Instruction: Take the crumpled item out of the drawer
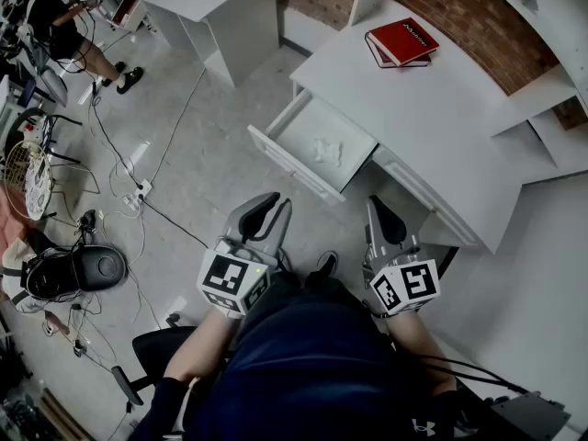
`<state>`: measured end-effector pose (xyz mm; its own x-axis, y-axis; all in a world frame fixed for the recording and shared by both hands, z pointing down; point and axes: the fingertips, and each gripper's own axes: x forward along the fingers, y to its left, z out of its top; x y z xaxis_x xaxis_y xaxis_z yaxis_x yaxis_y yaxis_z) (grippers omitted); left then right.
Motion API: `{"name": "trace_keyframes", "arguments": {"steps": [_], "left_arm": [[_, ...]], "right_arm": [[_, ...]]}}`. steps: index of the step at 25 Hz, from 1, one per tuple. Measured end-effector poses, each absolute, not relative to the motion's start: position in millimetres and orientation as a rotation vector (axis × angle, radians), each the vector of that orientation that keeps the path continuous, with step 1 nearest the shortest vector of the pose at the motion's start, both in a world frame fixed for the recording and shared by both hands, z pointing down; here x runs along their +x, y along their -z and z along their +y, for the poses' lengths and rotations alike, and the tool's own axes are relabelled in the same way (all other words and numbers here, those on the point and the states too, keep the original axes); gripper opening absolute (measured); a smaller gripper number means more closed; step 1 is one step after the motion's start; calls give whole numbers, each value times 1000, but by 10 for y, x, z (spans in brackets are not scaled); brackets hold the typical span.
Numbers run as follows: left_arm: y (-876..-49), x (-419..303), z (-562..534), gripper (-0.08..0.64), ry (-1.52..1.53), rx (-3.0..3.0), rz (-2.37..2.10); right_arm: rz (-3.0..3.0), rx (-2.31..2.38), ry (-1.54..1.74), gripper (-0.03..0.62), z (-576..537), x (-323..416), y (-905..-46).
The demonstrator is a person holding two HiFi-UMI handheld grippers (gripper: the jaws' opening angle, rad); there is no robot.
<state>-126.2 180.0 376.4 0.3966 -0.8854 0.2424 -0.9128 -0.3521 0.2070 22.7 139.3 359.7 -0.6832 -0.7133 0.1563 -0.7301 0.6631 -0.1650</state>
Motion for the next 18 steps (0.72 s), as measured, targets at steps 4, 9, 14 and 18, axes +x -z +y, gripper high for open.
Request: {"name": "trace_keyframes", "arguments": {"steps": [4, 9, 14, 18], "left_arm": [[-3693, -1129, 1757, 83, -125, 2335, -1572], [-3759, -1025, 1784, 83, -164, 2339, -1590], [-3763, -907, 1771, 83, -183, 2291, -1615], [-3771, -960, 1740, 83, -189, 2233, -1702]], "right_arm": [[-2799, 1215, -340, 2, 1380, 351, -3614], [-2817, 1200, -358, 2, 1364, 467, -3612], [-2849, 1190, -436, 2, 1322, 639, -3682], [-2856, 1155, -486, 3, 1266, 792, -3787]]}}
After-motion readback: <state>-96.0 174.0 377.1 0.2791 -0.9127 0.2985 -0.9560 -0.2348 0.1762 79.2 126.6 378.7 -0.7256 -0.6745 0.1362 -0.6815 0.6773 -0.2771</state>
